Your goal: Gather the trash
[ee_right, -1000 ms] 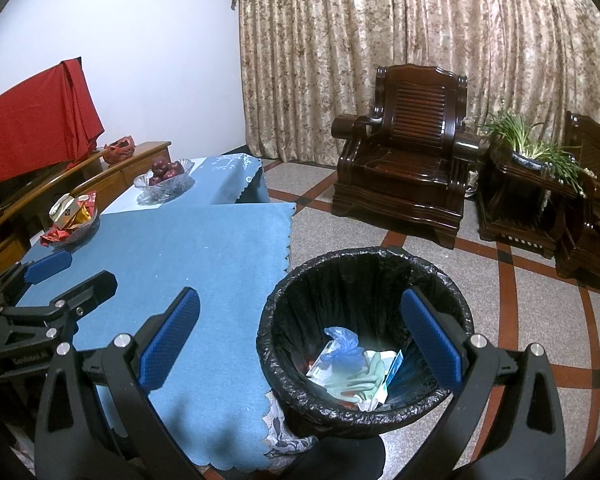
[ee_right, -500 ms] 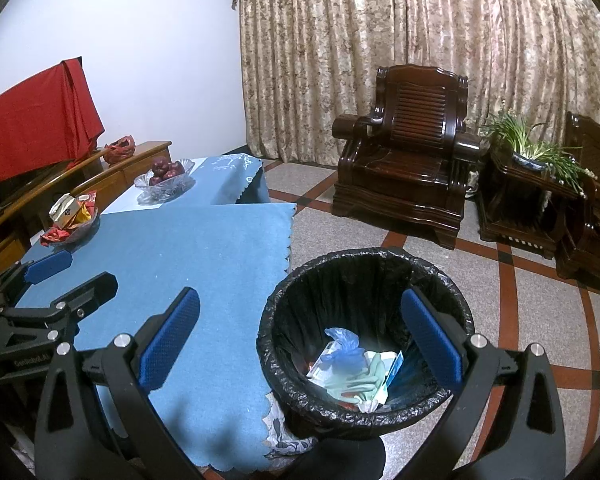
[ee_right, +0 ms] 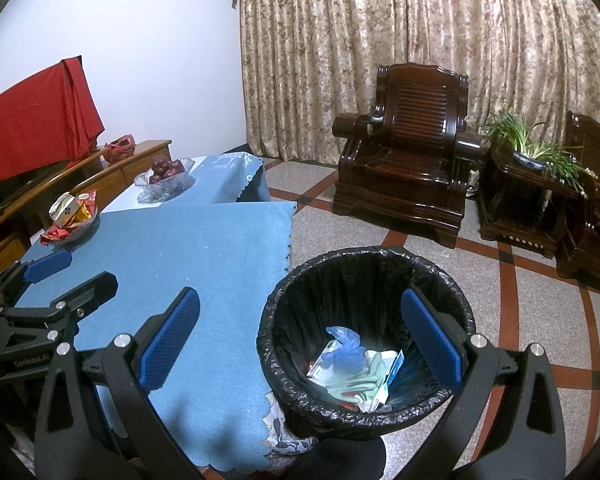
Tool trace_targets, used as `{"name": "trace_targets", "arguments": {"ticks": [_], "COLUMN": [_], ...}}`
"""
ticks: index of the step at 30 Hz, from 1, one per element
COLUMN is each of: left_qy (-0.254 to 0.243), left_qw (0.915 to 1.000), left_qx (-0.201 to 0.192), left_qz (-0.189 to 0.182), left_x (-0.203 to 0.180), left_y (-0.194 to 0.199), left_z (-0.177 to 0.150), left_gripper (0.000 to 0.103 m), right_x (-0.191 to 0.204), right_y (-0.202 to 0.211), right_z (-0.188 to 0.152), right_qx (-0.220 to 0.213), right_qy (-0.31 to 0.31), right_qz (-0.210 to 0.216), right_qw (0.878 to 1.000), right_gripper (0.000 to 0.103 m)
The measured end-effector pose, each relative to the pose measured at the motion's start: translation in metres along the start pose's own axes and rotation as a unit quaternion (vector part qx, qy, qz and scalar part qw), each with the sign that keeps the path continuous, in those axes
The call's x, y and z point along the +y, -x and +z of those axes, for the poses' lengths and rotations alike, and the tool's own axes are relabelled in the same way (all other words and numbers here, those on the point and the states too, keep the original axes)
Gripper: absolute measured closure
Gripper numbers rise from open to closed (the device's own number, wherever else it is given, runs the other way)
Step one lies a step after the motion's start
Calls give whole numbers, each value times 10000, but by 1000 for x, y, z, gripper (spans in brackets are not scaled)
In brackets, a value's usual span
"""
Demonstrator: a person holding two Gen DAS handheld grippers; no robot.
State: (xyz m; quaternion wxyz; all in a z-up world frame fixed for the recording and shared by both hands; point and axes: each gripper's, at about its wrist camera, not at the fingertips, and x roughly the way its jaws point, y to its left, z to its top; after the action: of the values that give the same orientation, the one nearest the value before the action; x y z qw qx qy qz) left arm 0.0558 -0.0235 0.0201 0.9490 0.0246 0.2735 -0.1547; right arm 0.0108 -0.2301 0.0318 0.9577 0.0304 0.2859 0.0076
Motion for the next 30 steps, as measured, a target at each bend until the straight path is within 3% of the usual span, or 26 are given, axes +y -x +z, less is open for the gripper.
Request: {"name": "trace_targets", "arguments": {"ticks": [30], "left_qy": [-11], "left_qw": [10000], "left_qx": [18], "left_qz": [10], "left_x": [1], "left_y": [0], "left_z": [0], "left_gripper": [6], "right_x": [-1], "right_y": [0], "right_z": [1], "right_qx": [1], "right_qy": [2], "right_qz": [3], "right_qw": [10000], "right_gripper": [5]}}
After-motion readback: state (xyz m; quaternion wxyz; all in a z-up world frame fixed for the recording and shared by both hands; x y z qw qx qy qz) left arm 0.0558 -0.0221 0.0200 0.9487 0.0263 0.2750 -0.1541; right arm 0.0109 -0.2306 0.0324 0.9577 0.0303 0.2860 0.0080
